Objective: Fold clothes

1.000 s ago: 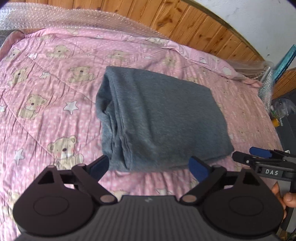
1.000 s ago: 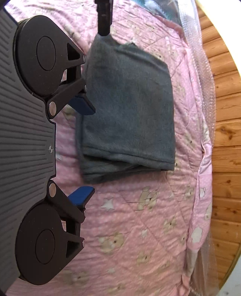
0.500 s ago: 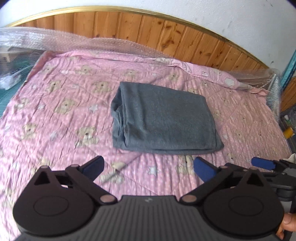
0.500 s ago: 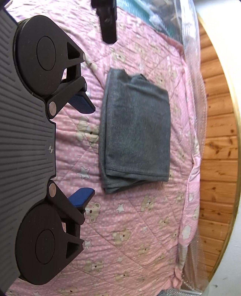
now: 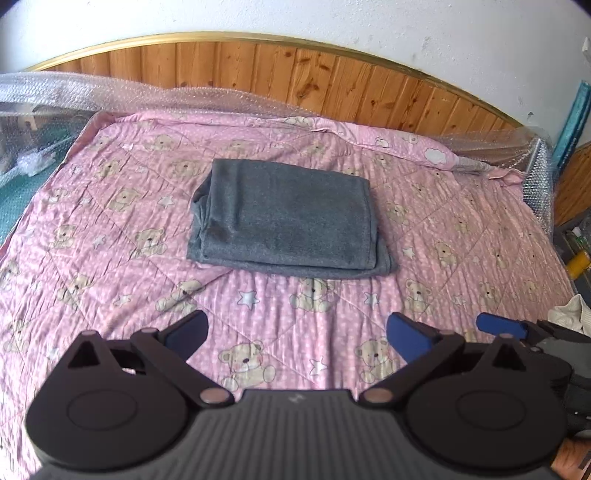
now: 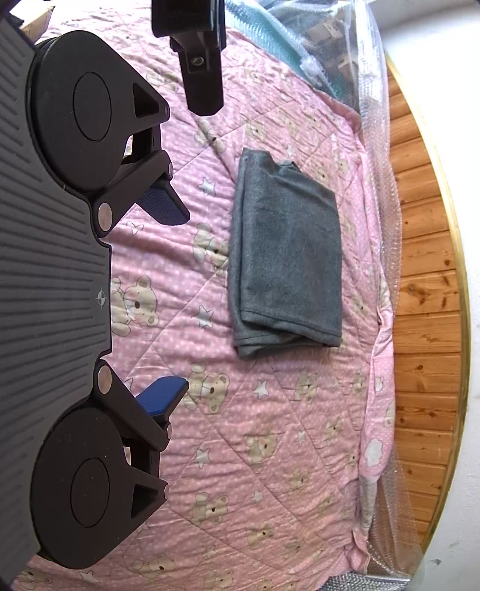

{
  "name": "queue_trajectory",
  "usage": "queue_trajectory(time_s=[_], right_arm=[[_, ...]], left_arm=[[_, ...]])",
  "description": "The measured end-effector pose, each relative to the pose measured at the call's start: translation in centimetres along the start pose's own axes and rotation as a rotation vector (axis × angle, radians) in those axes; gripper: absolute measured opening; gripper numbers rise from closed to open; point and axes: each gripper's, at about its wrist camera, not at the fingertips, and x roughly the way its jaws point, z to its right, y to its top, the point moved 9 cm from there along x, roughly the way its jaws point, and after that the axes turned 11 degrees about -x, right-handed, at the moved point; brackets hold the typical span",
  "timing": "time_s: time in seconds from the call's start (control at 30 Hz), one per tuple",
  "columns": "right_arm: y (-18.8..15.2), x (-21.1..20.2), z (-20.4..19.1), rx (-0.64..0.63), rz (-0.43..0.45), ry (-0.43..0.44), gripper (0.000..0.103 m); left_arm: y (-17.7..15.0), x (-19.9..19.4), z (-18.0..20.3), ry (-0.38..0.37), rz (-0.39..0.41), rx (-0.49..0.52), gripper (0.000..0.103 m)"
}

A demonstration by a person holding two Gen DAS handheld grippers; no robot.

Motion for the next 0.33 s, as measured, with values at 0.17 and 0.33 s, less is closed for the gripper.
queue_trajectory(time_s=[0.17,0.33], right_arm=[[-0.1,-0.3,-0.4,-0.018,0.003,0.014,0.091],[0.1,-0.5,-0.8,-0.03,0.007,0.02,0.091]], left_arm=[[-0.3,-0.8,-0.7,0.059,0.035,-0.022,0.103],[-0.5,-1.2,-1.6,0.057,0.034,-0.05,0.103]])
